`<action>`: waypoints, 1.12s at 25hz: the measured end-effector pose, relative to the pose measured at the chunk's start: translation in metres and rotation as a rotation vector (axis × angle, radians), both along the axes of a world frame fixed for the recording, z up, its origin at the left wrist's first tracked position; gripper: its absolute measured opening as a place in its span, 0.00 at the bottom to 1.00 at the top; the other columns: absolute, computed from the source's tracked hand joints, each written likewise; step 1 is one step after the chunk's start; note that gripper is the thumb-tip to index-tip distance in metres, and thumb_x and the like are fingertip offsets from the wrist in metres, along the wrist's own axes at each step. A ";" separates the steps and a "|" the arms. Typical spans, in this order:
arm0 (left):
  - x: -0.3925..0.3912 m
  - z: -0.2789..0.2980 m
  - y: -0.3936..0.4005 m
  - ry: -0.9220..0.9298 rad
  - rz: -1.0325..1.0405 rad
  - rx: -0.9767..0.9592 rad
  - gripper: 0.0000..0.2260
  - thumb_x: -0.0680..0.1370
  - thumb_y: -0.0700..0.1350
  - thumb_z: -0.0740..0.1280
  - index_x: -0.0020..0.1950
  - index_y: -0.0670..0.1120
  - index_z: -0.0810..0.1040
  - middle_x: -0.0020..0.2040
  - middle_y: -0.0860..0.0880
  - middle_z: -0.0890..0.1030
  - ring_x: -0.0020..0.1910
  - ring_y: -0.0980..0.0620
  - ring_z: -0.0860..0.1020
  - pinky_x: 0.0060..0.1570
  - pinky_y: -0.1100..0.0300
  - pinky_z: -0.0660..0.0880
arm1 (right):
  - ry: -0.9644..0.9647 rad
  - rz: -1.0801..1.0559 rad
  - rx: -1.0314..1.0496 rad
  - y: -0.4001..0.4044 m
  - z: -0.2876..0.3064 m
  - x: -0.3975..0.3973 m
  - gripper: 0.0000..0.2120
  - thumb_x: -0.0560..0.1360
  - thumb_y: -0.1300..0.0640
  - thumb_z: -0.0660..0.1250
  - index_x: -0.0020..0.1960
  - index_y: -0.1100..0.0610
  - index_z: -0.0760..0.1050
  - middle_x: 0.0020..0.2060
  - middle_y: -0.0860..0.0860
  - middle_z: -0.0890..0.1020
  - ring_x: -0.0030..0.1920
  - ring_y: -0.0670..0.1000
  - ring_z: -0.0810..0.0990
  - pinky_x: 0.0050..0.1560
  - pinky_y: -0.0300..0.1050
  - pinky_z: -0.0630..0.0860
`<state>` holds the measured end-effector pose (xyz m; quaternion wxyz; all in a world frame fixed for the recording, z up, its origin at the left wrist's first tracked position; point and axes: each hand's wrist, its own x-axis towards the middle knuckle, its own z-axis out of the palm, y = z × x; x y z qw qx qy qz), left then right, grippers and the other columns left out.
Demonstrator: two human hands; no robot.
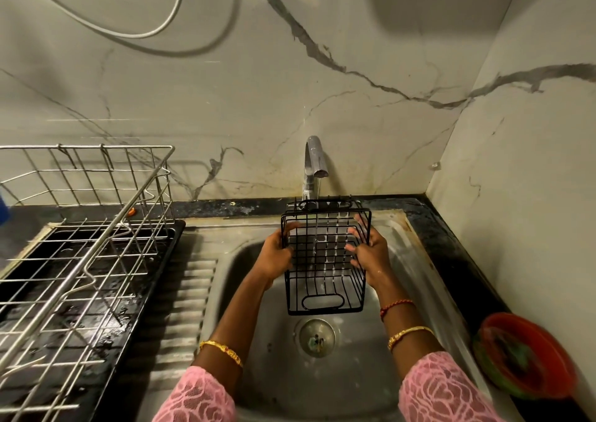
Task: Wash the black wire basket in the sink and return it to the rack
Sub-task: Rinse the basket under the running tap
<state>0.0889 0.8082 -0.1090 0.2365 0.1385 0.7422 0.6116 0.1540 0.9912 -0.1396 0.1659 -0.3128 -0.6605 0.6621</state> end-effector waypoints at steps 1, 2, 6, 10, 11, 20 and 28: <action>0.001 0.000 0.000 -0.027 0.029 0.021 0.29 0.78 0.27 0.55 0.74 0.52 0.62 0.53 0.50 0.76 0.40 0.57 0.77 0.32 0.66 0.77 | -0.007 0.006 -0.012 -0.001 0.000 0.000 0.32 0.74 0.74 0.58 0.68 0.43 0.67 0.62 0.47 0.76 0.49 0.46 0.79 0.37 0.41 0.71; 0.001 -0.001 -0.001 -0.051 0.048 0.040 0.31 0.78 0.27 0.55 0.75 0.51 0.58 0.50 0.53 0.74 0.40 0.57 0.76 0.31 0.64 0.77 | -0.012 0.012 -0.023 -0.001 -0.001 -0.001 0.32 0.74 0.74 0.58 0.67 0.42 0.68 0.62 0.47 0.76 0.50 0.47 0.79 0.36 0.41 0.71; 0.000 -0.007 -0.008 -0.101 0.108 0.011 0.21 0.78 0.30 0.59 0.71 0.42 0.66 0.53 0.45 0.78 0.39 0.55 0.77 0.36 0.60 0.76 | -0.007 0.031 -0.059 -0.004 -0.004 -0.003 0.32 0.74 0.74 0.58 0.67 0.42 0.69 0.61 0.48 0.77 0.52 0.50 0.80 0.31 0.39 0.69; 0.004 -0.013 -0.013 -0.118 0.173 0.022 0.13 0.79 0.31 0.59 0.60 0.41 0.76 0.44 0.48 0.79 0.32 0.57 0.77 0.33 0.61 0.75 | -0.005 0.048 -0.085 -0.008 -0.009 -0.003 0.33 0.73 0.75 0.58 0.66 0.42 0.69 0.62 0.49 0.76 0.48 0.49 0.81 0.30 0.40 0.67; 0.004 -0.014 -0.014 -0.117 0.179 0.023 0.13 0.79 0.31 0.59 0.58 0.42 0.77 0.43 0.49 0.79 0.31 0.57 0.76 0.34 0.61 0.75 | -0.003 0.050 -0.091 -0.010 -0.010 -0.002 0.33 0.73 0.75 0.58 0.67 0.43 0.69 0.62 0.49 0.76 0.48 0.49 0.81 0.29 0.40 0.67; 0.014 -0.026 -0.018 -0.116 0.202 0.072 0.15 0.80 0.33 0.60 0.39 0.46 0.81 0.34 0.68 0.81 0.33 0.57 0.66 0.33 0.60 0.64 | -0.004 0.068 -0.094 -0.018 -0.011 0.004 0.31 0.74 0.74 0.58 0.68 0.44 0.67 0.62 0.50 0.76 0.53 0.49 0.80 0.32 0.39 0.70; 0.024 -0.031 -0.020 -0.114 0.217 0.121 0.16 0.79 0.33 0.61 0.38 0.46 0.82 0.45 0.56 0.79 0.49 0.58 0.76 0.56 0.57 0.71 | -0.027 0.077 -0.109 -0.020 -0.015 0.011 0.29 0.76 0.72 0.57 0.65 0.41 0.69 0.62 0.48 0.76 0.53 0.50 0.79 0.41 0.46 0.71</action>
